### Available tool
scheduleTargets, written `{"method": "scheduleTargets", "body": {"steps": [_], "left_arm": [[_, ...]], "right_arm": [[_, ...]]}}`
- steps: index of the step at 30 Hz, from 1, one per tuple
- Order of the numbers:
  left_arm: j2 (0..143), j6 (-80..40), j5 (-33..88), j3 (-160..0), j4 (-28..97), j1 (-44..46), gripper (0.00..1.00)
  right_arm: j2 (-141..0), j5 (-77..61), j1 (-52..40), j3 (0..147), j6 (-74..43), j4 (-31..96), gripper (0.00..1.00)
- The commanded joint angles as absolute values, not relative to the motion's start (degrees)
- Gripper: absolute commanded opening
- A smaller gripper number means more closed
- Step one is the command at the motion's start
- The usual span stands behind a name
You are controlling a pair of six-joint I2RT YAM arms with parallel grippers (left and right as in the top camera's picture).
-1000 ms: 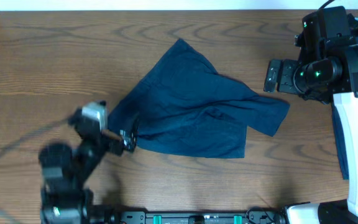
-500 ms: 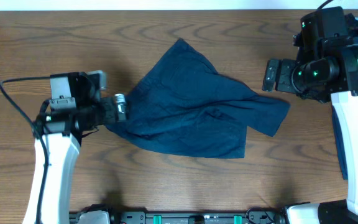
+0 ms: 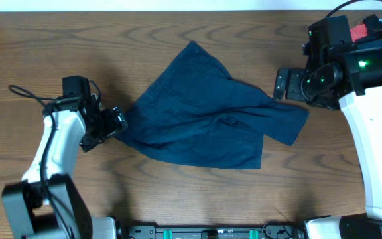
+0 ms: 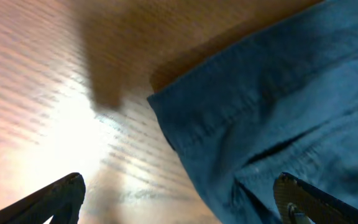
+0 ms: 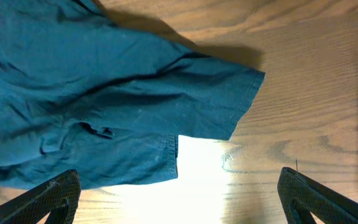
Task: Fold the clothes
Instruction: 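Grasp the left end of the jeans with the left gripper, then grasp the right side of the jeans with the right gripper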
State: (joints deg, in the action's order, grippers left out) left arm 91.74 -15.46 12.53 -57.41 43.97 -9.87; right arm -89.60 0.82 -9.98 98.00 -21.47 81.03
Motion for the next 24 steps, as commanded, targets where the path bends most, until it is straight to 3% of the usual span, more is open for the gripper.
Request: {"method": "scheduleTargets", "body": {"steps": [1, 5, 7, 12, 16, 18, 19, 24], "left_arm": [[95.0, -16.4, 13.5, -58.3, 43.0, -10.0, 0.98], [98.8, -16.4, 14.2, -58.3, 41.6, -9.9, 0.99], [100.8, -16.4, 14.2, -58.3, 41.0, -9.9, 0.93], [104.0, -16.4, 14.2, -58.3, 40.8, -9.9, 0.64], [104.1, -16.4, 14.1, -58.3, 40.9, -10.0, 0.44], [104.1, -16.4, 14.1, -58.3, 40.9, -10.0, 0.26], [104.1, -16.4, 14.1, -58.3, 40.9, -10.0, 0.21], [104.1, -16.7, 14.1, -58.3, 41.1, -10.0, 0.2]], "right_arm": [[-89.9, 0.5, -10.2, 96.7, -21.8, 80.7, 0.99], [-89.9, 0.0, -10.2, 96.5, -21.8, 80.6, 0.99], [-89.9, -1.3, -10.2, 96.5, -21.8, 80.5, 0.99], [-89.9, -3.9, -10.2, 96.5, -21.8, 80.6, 0.98], [-89.9, -7.0, -10.3, 96.4, -21.8, 81.0, 0.87], [-89.9, -7.8, -11.1, 96.0, -21.8, 81.7, 0.86], [-89.9, -7.8, -11.7, 95.6, -21.8, 82.1, 0.82], [-89.9, -8.0, -16.1, 88.1, -23.5, 82.2, 0.74]]}}
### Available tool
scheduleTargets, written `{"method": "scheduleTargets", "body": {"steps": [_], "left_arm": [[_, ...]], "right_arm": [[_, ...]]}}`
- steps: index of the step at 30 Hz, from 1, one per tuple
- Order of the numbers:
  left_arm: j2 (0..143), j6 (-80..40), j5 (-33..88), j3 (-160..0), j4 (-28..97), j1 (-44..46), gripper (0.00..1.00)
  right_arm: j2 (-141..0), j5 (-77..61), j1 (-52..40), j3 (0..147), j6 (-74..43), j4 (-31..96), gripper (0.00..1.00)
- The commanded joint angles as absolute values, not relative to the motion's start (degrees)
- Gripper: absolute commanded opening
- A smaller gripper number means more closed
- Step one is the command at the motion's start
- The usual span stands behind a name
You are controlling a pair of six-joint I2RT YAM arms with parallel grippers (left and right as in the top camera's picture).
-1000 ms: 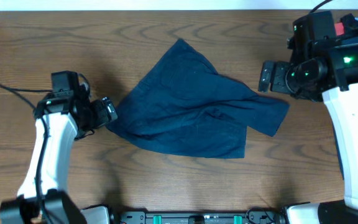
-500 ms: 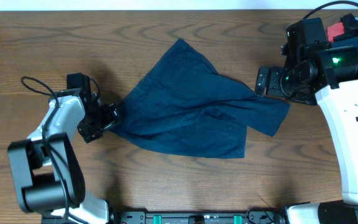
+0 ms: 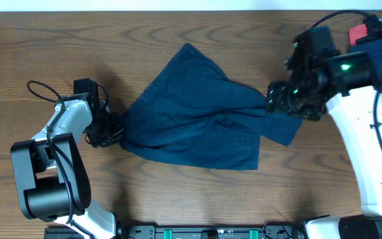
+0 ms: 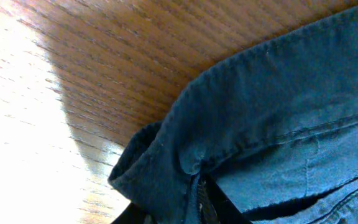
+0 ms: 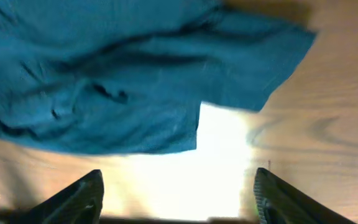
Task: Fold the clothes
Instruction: 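Grasp the right side of the jeans with the right gripper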
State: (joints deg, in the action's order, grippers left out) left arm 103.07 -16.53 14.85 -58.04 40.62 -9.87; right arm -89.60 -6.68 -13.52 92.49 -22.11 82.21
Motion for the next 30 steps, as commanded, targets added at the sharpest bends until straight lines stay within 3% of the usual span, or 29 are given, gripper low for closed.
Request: {"method": "scheduleTargets", "body": {"steps": [1, 5, 12, 18, 23, 30], "left_arm": [[104.1, -17.0, 14.1, -58.3, 41.1, -10.0, 0.2], [104.1, -18.5, 14.1, -58.3, 41.1, -10.0, 0.21], [104.1, -18.5, 14.1, -58.3, 41.1, -10.0, 0.22], [104.1, -18.5, 14.1, -58.3, 41.1, -10.0, 0.23], [104.1, -18.5, 14.1, -58.3, 41.1, -10.0, 0.23], [104.1, -18.5, 14.1, -58.3, 41.1, -10.0, 0.23]], "right_arm": [[-89.9, -8.1, -17.1, 85.8, -24.2, 81.6, 0.7], [-89.9, -10.8, -22.3, 74.4, -27.3, 75.5, 0.59], [-89.9, -6.0, -24.8, 62.1, -34.8, 69.9, 0.6], [-89.9, -7.9, -24.1, 53.0, -31.5, 58.2, 0.69], [-89.9, -11.0, -24.1, 47.1, -30.9, 48.5, 0.64], [-90.0, -6.4, -24.1, 45.1, -32.7, 44.4, 0.57]]}}
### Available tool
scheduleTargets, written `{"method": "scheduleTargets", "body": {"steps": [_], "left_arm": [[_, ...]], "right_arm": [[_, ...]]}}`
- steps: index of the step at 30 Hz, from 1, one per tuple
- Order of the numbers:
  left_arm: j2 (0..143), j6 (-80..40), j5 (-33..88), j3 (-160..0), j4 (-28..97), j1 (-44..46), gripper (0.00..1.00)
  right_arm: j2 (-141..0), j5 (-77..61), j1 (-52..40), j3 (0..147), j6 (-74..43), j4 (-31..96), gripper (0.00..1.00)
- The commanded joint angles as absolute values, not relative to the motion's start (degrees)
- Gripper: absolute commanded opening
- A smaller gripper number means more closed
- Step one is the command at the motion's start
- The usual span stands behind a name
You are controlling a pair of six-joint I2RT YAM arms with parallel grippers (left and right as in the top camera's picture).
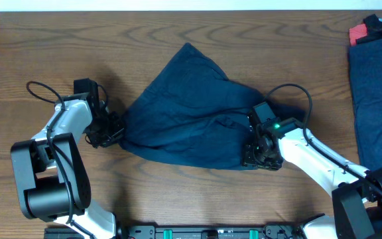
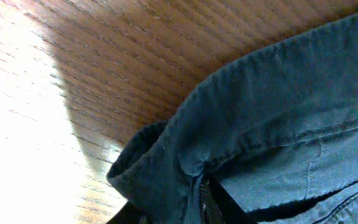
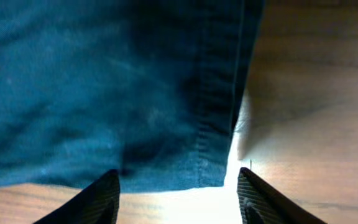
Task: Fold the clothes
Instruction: 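Grasp the right side of the jeans with the right gripper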
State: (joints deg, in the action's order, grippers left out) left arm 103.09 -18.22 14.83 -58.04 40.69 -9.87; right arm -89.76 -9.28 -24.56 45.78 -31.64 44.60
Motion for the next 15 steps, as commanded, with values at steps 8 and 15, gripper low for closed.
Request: {"method": "scheduleTargets", "body": {"steps": [8, 15], "left_arm": [[104.1, -18.5, 14.1, -58.3, 41.1, -10.0, 0.23], [104.1, -18.5, 14.1, -58.3, 41.1, -10.0, 0.24]], "right_arm": [[-90.1, -3.9, -24.1, 44.6, -34.0, 43.0, 0.5], [-90.1, -5.2, -24.1, 41.5, -35.8, 39.3, 0.45]]}}
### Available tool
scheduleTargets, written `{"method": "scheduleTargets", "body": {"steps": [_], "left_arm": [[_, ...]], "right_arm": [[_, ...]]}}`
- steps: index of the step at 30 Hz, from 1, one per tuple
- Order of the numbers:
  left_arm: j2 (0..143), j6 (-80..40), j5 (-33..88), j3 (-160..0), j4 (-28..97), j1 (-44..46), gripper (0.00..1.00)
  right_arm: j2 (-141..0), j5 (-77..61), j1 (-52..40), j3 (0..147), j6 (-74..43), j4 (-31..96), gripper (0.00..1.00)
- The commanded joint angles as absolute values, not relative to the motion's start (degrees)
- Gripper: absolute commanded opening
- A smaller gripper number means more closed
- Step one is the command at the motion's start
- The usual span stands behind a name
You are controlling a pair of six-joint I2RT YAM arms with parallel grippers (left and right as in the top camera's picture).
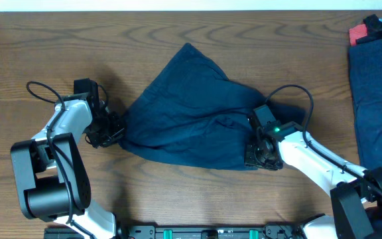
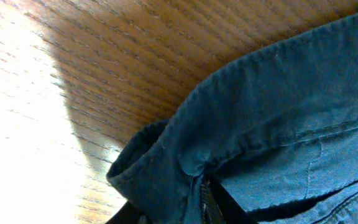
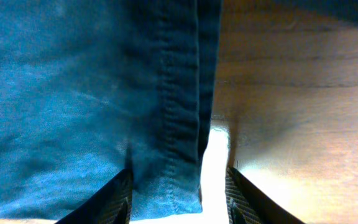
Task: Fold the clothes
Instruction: 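Grasp the right side of the jeans with the right gripper, then pull the jeans taut between both grippers, right gripper moving right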
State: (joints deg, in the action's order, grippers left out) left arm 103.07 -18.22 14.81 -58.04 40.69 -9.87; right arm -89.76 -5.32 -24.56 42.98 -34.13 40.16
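A dark blue garment (image 1: 197, 116) lies crumpled across the middle of the wooden table. My left gripper (image 1: 115, 127) is shut on the garment's left corner (image 2: 185, 168), its fingers buried in the bunched cloth. My right gripper (image 1: 256, 158) stands open at the garment's front right corner, the hemmed edge (image 3: 179, 155) lying between its fingertips (image 3: 120, 199), one on the cloth and one over bare wood.
More blue cloth (image 1: 377, 93) lies at the table's right edge, with a red item (image 1: 357, 33) at the far right corner. Bare wood surrounds the garment in front and at the left.
My right gripper has shifted a little along the hem, and its fingers stand closer together around the corner. The left gripper still holds the left corner.
Both grippers were open, the left beside the garment's left corner, the right high at the far right. Then the left was shut on that corner while the right hung over the garment's right flap. The right then stood low at the front right hem, where it is now.
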Motion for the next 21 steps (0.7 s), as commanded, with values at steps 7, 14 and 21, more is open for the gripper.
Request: {"method": "scheduleTargets", "body": {"steps": [7, 14, 21], "left_arm": [[104.1, -18.5, 14.1, -58.3, 41.4, -10.0, 0.22], [101.6, -18.5, 15.4, -58.3, 44.8, -10.0, 0.06], [88.2, -18.7, 15.4, -58.3, 51.1, -10.0, 0.06]], "right_arm": [[-90.1, -4.9, -24.0, 40.7, -36.9, 37.2, 0.01], [-89.0, -1.6, -23.3, 44.3, -39.2, 40.8, 0.01], [-83.1, 4.2, -17.3, 58.2, -39.2, 59.5, 0.01]]}}
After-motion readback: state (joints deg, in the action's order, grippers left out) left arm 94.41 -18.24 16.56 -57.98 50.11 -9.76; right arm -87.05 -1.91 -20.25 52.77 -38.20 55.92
